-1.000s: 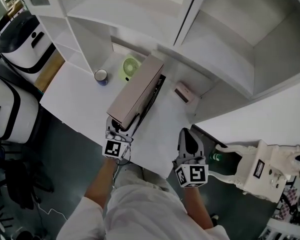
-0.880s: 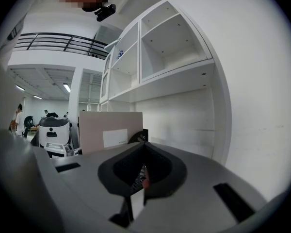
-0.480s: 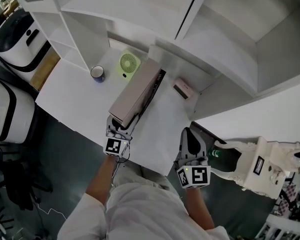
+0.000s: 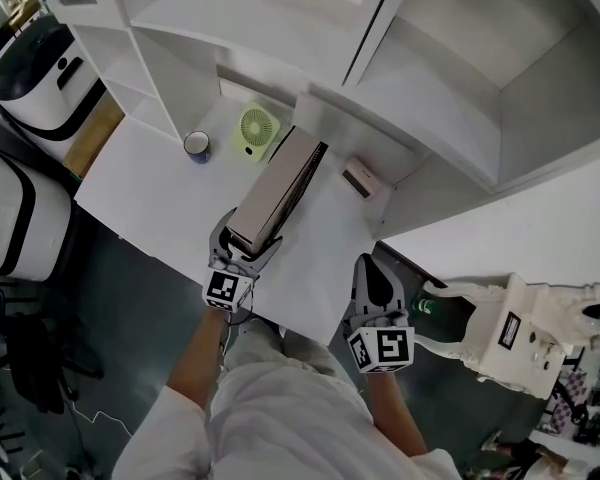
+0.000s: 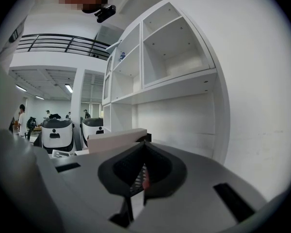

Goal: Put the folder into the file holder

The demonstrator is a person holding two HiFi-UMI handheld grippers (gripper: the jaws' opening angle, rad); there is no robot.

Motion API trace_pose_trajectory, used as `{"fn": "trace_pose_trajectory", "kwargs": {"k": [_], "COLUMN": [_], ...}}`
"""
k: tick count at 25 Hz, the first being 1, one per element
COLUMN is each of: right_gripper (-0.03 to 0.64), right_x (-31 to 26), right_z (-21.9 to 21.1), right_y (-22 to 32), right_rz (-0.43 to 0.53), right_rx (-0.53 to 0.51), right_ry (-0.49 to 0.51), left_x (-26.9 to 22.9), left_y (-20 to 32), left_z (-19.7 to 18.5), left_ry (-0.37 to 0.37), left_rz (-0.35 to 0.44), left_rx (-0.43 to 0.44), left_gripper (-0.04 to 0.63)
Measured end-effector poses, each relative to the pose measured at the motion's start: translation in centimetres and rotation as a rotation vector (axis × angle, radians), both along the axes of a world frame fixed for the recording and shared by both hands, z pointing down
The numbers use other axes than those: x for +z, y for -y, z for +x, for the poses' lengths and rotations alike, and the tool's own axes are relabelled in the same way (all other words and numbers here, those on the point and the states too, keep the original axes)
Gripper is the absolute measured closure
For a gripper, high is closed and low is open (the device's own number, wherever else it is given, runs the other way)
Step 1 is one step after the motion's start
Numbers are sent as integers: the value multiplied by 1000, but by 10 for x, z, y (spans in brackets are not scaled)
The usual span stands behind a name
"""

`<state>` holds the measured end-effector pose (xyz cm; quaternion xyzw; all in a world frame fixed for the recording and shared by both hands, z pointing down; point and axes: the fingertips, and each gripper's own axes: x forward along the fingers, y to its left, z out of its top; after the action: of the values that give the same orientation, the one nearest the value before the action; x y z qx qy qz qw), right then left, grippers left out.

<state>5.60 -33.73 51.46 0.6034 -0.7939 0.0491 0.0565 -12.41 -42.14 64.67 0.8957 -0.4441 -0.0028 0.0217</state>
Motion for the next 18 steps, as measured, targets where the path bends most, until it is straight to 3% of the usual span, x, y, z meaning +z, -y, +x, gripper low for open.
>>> {"fn": "trace_pose_trajectory", "kwargs": {"k": [5, 12, 17, 18], "right_gripper": [621, 621, 621, 621], "right_x": [-16, -30, -36, -38], "right_z": [3, 6, 10, 10], "right_y": [-3, -10, -16, -17], "right_rz": [-1, -1, -6, -3], "right_rx": [-20, -45, -69, -76], "right_ry": [4, 28, 56, 62], "left_x": [-10, -53, -102, -110], "left_y": [-10, -24, -42, -46], "left_z": [0, -12, -28, -32], "left_ry": [47, 49, 49, 57], "left_rz": [-22, -13, 34, 41], "left_rx": [5, -39, -129, -155], "left_gripper": [91, 101, 247, 304]}}
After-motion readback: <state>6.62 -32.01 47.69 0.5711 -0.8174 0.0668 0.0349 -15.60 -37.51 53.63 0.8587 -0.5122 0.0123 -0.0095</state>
